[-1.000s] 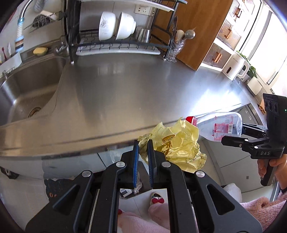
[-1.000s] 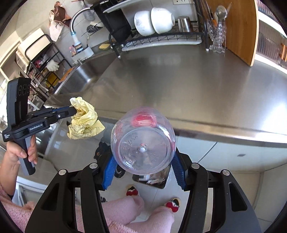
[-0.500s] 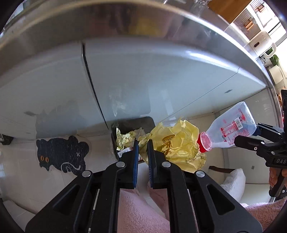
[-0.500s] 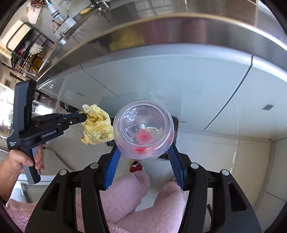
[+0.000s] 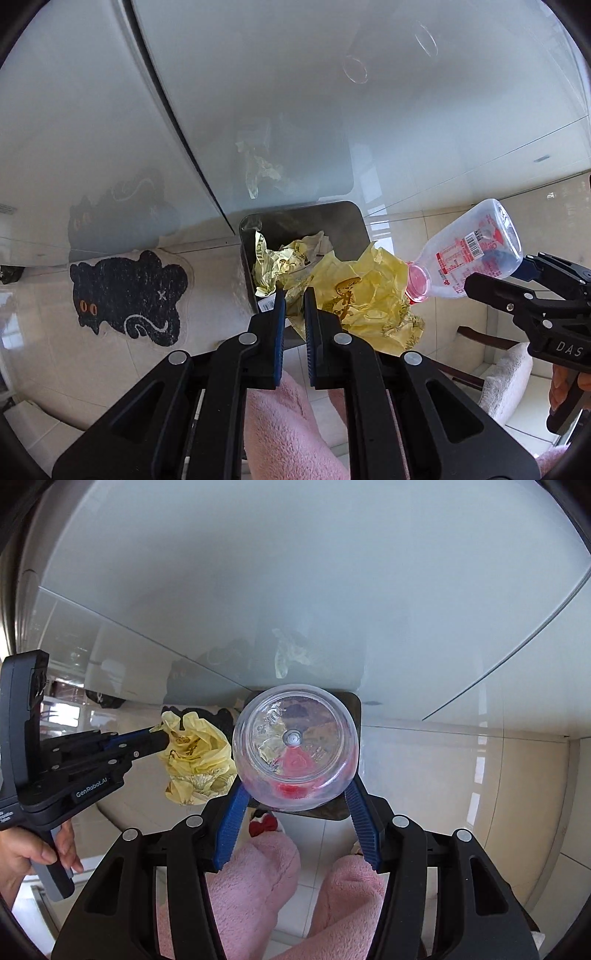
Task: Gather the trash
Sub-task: 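Open both tools over the bin to drop the wrapper and bottle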
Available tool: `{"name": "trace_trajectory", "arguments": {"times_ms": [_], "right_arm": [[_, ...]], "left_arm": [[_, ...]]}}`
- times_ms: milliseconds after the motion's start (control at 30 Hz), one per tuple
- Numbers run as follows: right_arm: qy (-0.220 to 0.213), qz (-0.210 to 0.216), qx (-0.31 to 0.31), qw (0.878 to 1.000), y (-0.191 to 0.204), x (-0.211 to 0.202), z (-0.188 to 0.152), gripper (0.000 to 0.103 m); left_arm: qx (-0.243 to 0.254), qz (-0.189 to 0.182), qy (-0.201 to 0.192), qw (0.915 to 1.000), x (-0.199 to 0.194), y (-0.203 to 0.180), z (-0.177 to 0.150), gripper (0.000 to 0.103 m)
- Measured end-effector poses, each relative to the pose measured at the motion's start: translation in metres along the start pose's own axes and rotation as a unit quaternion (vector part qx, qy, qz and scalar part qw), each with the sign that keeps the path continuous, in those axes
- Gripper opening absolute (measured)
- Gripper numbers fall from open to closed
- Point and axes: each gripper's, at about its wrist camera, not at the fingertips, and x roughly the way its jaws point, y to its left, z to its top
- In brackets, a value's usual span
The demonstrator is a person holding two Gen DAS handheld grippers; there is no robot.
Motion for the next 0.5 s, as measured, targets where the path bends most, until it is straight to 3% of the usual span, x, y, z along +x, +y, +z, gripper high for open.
{"name": "trace_trajectory", "arguments": {"times_ms": [233, 500], "right_arm": [[0.022, -0.013, 0.004, 1.000, 0.001, 0.025, 0.007, 0.055], [0.037, -0.010, -0.003, 0.999, 0.006, 0.033, 0.016, 0.055]], "left_arm": [[-0.007, 0.004, 0.015, 0.9999, 0.021, 0.004, 0.007, 0.011], [-0.016, -0.013, 0.017, 0.9996, 0.024, 0.010, 0.017, 0.022]]}}
